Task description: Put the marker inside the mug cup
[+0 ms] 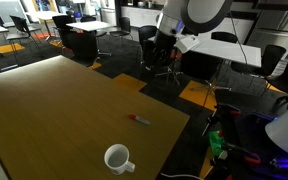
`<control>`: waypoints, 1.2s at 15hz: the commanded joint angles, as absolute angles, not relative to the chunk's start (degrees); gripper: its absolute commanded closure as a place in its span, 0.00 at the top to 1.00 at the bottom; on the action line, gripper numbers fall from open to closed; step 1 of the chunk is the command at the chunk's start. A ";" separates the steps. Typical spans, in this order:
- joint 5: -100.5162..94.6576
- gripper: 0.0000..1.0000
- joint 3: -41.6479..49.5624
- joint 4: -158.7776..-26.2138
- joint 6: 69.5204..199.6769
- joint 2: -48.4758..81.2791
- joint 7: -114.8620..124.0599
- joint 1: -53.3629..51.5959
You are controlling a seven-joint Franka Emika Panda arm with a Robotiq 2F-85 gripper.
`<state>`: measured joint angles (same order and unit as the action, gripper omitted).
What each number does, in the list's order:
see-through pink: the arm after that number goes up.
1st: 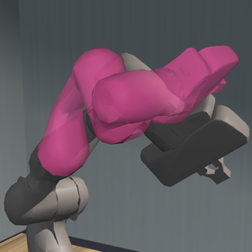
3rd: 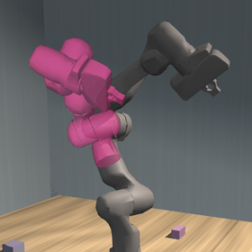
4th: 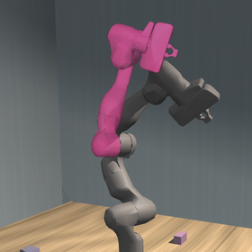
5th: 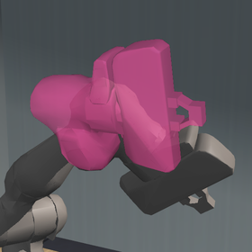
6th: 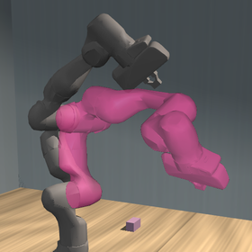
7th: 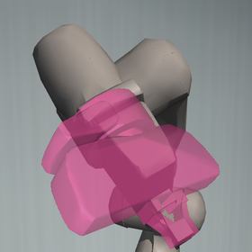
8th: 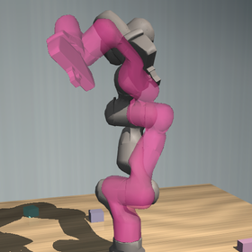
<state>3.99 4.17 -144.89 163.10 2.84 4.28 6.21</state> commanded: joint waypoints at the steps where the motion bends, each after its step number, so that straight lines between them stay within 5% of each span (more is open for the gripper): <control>1: 3.92 1.00 4.58 -144.72 162.97 3.01 4.42 5.76; 18: 4.38 1.00 4.14 -127.23 164.85 30.76 3.33 6.87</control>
